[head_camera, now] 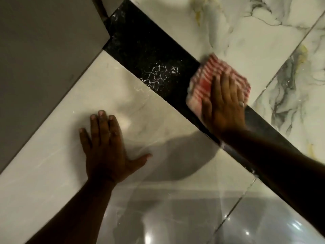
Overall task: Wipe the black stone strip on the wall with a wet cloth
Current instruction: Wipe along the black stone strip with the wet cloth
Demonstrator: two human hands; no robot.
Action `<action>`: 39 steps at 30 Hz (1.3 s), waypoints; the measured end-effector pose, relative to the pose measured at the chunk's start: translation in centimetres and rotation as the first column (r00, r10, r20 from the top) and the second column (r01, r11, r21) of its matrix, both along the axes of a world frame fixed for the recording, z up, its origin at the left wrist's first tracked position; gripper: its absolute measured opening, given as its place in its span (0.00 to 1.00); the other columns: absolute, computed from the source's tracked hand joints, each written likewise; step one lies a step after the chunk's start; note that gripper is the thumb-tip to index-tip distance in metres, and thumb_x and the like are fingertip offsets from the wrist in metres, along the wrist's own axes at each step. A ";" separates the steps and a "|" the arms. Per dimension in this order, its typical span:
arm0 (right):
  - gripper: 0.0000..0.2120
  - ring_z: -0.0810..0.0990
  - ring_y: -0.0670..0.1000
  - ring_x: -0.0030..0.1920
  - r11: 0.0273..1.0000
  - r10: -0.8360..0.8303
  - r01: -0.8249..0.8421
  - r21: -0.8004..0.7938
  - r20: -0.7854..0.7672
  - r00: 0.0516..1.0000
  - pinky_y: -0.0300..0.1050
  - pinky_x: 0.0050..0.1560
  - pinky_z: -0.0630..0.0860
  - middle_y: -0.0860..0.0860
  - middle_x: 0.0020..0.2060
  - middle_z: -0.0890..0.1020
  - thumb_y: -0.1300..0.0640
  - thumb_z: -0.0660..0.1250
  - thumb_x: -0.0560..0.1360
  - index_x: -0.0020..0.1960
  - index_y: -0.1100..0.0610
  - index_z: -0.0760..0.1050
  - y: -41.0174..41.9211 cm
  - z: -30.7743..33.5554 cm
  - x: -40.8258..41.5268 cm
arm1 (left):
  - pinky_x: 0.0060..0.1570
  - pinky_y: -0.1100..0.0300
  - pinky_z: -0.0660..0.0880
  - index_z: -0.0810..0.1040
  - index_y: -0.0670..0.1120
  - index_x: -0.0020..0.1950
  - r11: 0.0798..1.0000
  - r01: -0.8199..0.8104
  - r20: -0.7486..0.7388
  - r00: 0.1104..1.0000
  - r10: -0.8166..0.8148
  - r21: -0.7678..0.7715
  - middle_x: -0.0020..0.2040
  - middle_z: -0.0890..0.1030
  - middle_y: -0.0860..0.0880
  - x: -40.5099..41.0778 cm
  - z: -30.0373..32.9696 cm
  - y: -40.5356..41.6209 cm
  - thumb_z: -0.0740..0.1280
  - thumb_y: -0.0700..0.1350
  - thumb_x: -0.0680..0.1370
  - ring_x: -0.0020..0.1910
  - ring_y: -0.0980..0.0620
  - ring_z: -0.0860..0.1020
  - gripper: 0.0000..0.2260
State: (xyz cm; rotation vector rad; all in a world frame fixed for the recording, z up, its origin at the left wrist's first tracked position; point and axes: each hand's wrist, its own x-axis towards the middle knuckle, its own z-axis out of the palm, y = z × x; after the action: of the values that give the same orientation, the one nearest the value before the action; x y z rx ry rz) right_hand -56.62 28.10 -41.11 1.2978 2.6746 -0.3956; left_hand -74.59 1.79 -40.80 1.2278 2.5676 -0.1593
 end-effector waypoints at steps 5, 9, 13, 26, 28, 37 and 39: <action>0.31 0.51 0.62 0.79 0.968 0.243 -0.245 -0.059 -0.048 0.969 0.66 0.76 0.50 0.60 0.79 0.55 0.43 0.47 0.82 0.80 0.60 0.54 -8.6 0.1 -0.7 | 0.77 0.30 0.47 0.55 0.35 0.82 1.000 0.006 0.018 1.000 -0.007 0.021 0.82 0.54 0.33 -0.2 -0.1 0.0 0.54 0.83 0.65 0.82 0.33 0.52 0.62; 0.31 0.55 0.61 0.79 0.885 0.463 -0.465 -0.011 -0.085 0.882 0.62 0.76 0.47 0.57 0.79 0.59 0.43 0.48 0.81 0.79 0.57 0.58 -8.6 -0.2 -10.0 | 0.77 0.30 0.50 0.58 0.34 0.81 1.000 0.006 0.030 1.000 -0.007 0.023 0.82 0.56 0.32 -0.2 -0.3 0.1 0.54 0.83 0.65 0.82 0.33 0.54 0.62; 0.31 0.45 0.59 0.80 0.919 0.393 -0.391 -0.052 0.023 0.919 0.63 0.77 0.46 0.55 0.81 0.48 0.41 0.43 0.83 0.81 0.54 0.45 -1.1 -0.1 -15.0 | 0.77 0.30 0.49 0.56 0.35 0.82 1.000 0.011 0.031 0.999 -0.011 0.008 0.82 0.55 0.33 -0.1 0.1 0.1 0.52 0.83 0.65 0.82 0.34 0.51 0.62; 0.31 0.51 0.60 0.79 0.928 0.370 -0.372 -0.008 -0.076 0.926 0.60 0.77 0.45 0.57 0.80 0.55 0.41 0.46 0.82 0.80 0.57 0.55 -6.2 -0.5 -9.1 | 0.78 0.31 0.49 0.56 0.34 0.81 1.000 -0.005 0.055 0.998 0.004 0.004 0.82 0.56 0.33 -0.2 -0.1 0.2 0.54 0.83 0.65 0.82 0.33 0.52 0.62; 0.32 0.49 0.59 0.80 0.909 0.415 -0.416 -0.012 -0.048 0.909 0.60 0.78 0.44 0.56 0.80 0.53 0.40 0.43 0.81 0.81 0.55 0.52 -3.8 -0.6 -11.8 | 0.78 0.31 0.49 0.56 0.35 0.81 1.000 0.001 0.049 0.999 -0.001 0.008 0.82 0.55 0.33 -0.2 -0.1 0.1 0.53 0.83 0.66 0.82 0.33 0.52 0.62; 0.31 0.47 0.59 0.80 1.000 -0.011 0.012 0.011 -0.025 1.000 0.57 0.76 0.40 0.59 0.80 0.50 0.42 0.44 0.83 0.81 0.58 0.49 3.2 -0.1 -8.5 | 0.77 0.30 0.50 0.55 0.34 0.82 1.000 0.010 0.064 0.998 -0.010 0.002 0.82 0.55 0.33 -0.3 0.1 0.1 0.52 0.84 0.65 0.82 0.33 0.52 0.63; 0.31 0.51 0.62 0.79 0.999 -0.020 0.020 0.040 -0.020 1.000 0.62 0.77 0.47 0.61 0.79 0.55 0.43 0.45 0.83 0.80 0.60 0.53 0.8 0.3 -5.8 | 0.77 0.30 0.50 0.55 0.35 0.82 1.000 -0.002 0.083 0.997 0.002 -0.001 0.82 0.55 0.33 -0.4 0.1 0.1 0.52 0.84 0.65 0.82 0.34 0.52 0.63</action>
State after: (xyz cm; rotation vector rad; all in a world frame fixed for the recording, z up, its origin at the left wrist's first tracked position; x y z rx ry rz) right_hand -62.42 28.87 -40.78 1.3395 2.7010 -0.3603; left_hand -75.04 1.91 -40.70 1.2058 2.4973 -0.1072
